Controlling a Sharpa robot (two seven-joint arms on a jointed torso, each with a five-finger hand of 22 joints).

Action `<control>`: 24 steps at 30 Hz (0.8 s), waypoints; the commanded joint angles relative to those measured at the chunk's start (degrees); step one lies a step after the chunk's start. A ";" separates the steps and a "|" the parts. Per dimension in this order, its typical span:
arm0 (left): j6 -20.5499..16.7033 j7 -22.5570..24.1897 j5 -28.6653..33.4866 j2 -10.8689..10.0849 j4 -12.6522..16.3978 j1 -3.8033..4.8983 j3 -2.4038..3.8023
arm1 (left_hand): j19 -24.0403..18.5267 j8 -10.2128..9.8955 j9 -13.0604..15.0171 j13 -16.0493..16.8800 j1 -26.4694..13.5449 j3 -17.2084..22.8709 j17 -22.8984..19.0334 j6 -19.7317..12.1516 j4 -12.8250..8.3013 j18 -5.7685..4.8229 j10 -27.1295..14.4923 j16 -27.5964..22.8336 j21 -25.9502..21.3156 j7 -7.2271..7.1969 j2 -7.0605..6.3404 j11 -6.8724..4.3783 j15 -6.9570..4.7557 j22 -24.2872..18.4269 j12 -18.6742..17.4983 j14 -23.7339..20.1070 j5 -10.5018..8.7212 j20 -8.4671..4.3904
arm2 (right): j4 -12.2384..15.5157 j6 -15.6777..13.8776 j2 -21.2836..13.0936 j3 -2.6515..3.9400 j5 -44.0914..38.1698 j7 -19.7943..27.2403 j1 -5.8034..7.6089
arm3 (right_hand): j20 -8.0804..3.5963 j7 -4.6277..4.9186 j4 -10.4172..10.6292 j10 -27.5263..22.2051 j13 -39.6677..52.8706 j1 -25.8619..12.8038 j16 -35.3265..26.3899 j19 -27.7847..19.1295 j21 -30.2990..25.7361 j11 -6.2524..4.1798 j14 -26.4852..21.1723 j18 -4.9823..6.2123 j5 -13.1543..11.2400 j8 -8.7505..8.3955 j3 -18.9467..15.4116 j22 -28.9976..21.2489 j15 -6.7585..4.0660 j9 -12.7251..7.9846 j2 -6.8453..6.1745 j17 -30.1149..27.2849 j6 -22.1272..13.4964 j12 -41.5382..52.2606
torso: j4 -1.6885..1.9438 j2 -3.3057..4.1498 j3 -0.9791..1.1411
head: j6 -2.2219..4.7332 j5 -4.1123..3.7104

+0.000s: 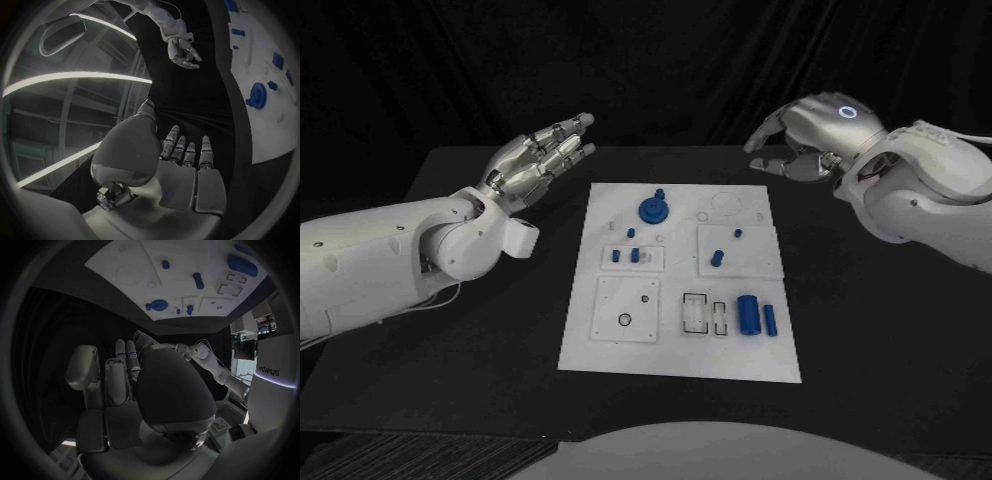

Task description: Assemble the parts on the task board

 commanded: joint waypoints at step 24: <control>4.42 9.05 6.41 -0.01 -0.10 -3.76 0.05 | -1.83 -0.15 -0.28 -0.20 6.48 -3.17 -0.05 -2.80 -0.13 0.90 -1.64 -0.20 -1.31 0.11 4.21 0.99 2.07 -15.32 0.78 -0.03 6.56 6.48 | -4.29 8.32 4.75 0.04 -2.83 4.30 -8.31 | 1.75 0.22 0.25 -7.26 -8.67 -1.90 -2.95 -1.22 -3.00 2.95 -0.10 0.37 -1.47 -4.14 0.92 7.45 2.46 -1.39 -1.65 -3.98 -5.43 -2.54 | 0.40 -4.58 -1.85 | -0.51 -0.21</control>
